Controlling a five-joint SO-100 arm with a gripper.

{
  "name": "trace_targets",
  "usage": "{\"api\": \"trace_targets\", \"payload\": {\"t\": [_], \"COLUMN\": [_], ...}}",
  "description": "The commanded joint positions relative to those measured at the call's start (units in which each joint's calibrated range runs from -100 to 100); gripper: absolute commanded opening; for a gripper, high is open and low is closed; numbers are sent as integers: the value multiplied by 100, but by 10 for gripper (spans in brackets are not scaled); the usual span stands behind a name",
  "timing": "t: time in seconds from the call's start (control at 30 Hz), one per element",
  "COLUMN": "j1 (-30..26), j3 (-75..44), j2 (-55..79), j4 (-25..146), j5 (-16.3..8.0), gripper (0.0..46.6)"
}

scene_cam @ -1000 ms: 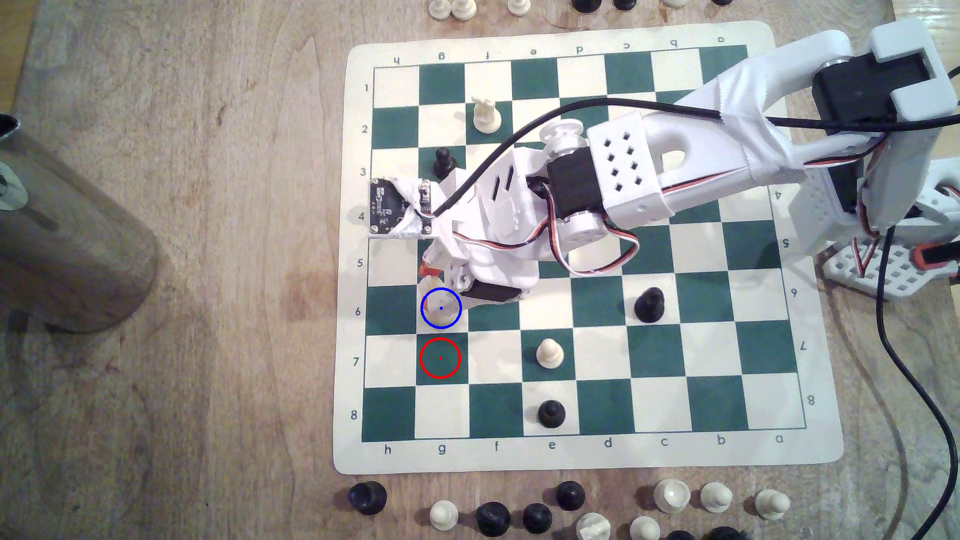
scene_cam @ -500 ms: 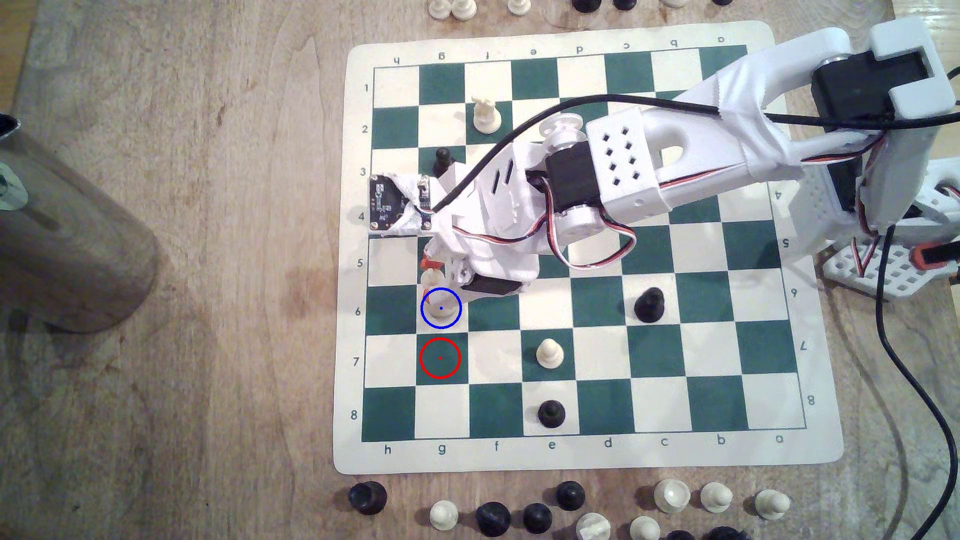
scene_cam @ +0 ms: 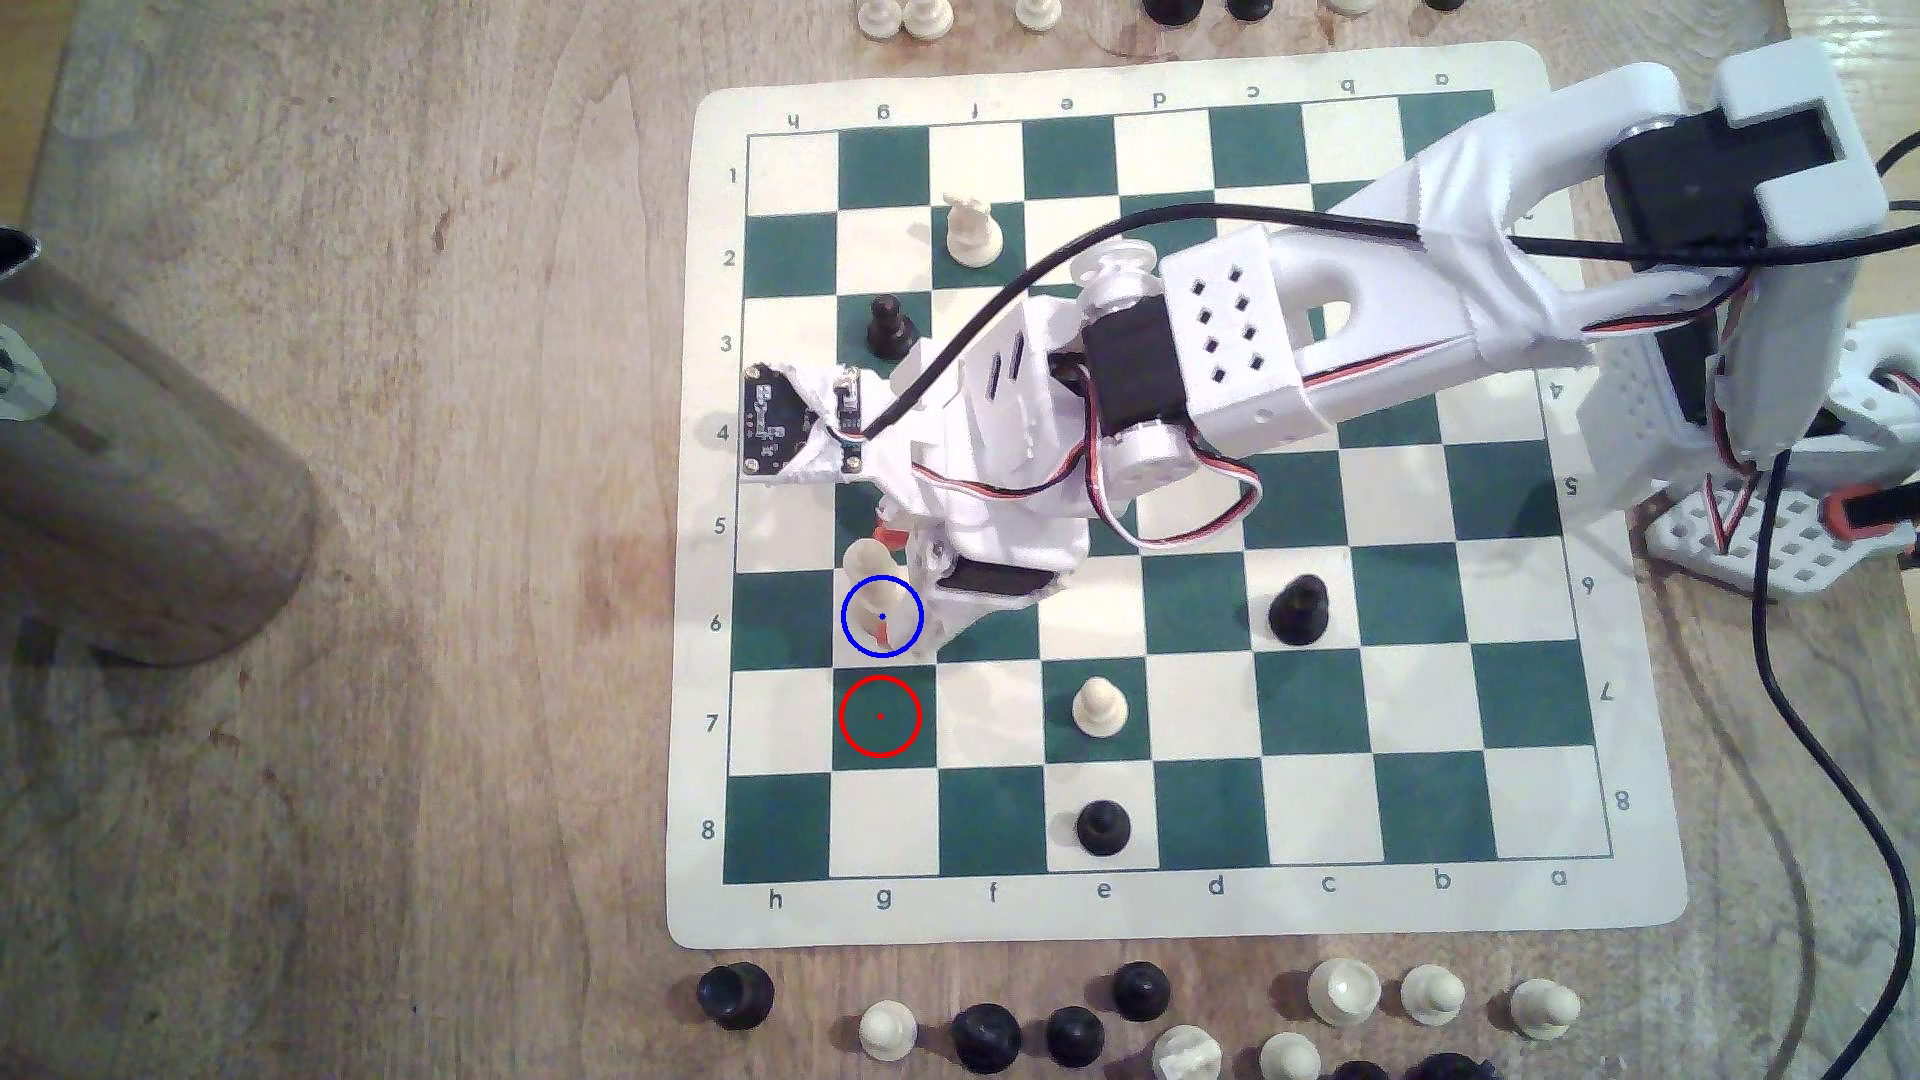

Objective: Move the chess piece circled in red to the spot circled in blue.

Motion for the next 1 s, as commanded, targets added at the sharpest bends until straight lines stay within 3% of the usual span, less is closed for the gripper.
{"api": "trace_targets", "payload": {"t": [0.0,0.43,0.97], "j1": [-43,-176,-239], "j3": [-199,236,2847], "j2": [-197,-1190,-5748], "j4": [170,923,2316], "j5": [5,-20,-122], "gripper": [217,226,216]}}
